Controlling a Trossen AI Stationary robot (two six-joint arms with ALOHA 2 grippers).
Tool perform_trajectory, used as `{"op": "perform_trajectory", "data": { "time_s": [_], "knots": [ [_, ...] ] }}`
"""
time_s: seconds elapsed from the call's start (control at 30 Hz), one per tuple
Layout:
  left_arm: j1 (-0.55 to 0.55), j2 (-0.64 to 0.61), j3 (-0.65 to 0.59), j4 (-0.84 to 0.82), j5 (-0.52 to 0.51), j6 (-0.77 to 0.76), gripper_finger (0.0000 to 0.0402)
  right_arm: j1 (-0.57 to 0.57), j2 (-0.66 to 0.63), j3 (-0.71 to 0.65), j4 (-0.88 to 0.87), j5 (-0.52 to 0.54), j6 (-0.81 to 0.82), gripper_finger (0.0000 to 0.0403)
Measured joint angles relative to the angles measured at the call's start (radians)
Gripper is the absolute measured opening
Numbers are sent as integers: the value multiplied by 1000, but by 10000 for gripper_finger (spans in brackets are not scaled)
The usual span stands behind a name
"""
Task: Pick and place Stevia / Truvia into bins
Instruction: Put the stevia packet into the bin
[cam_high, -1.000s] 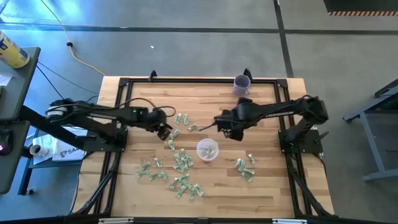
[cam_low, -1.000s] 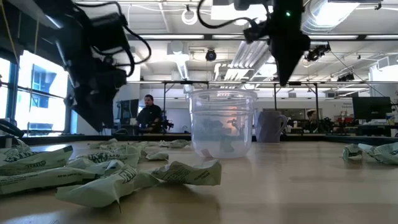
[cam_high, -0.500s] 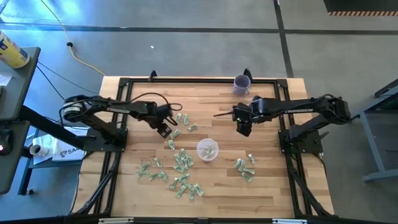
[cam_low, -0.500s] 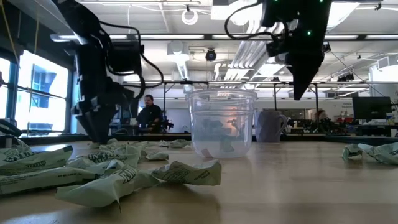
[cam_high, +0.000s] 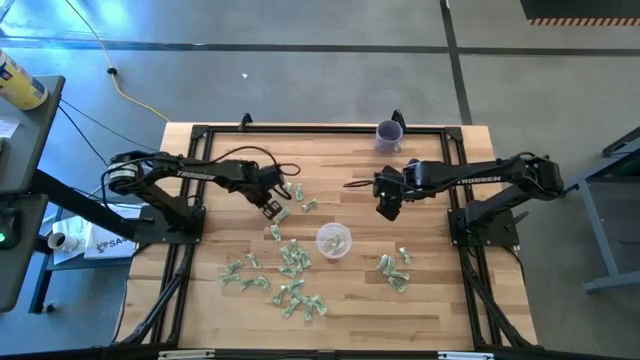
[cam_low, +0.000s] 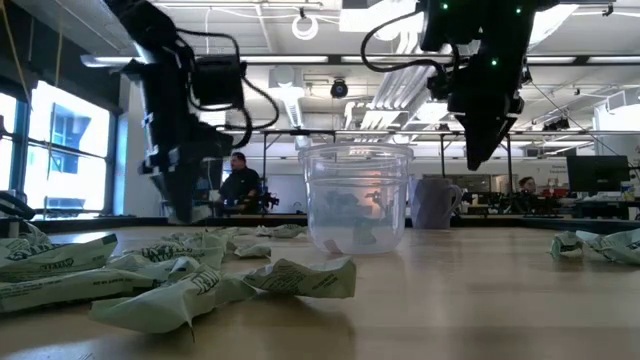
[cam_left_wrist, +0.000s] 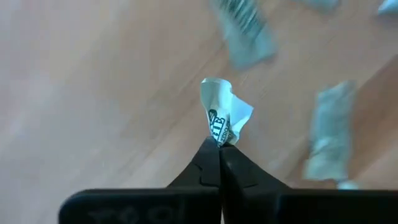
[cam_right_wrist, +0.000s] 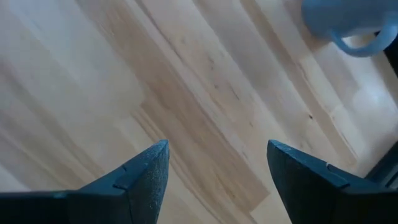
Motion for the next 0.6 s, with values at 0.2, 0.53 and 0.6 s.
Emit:
{"op": "perform_trajectory", "data": {
  "time_s": [0.2,0.53,0.6],
  "knots": [
    [-38,-31,230,-40,41,84,34,22,-92,1,21,45,37,248],
    [-173,149,465,201,273,390,35,-33,-187,1,-16,99,-113,240],
    [-210,198,502,225,301,414,33,-35,-187,0,-17,100,-191,239]
  ]
}}
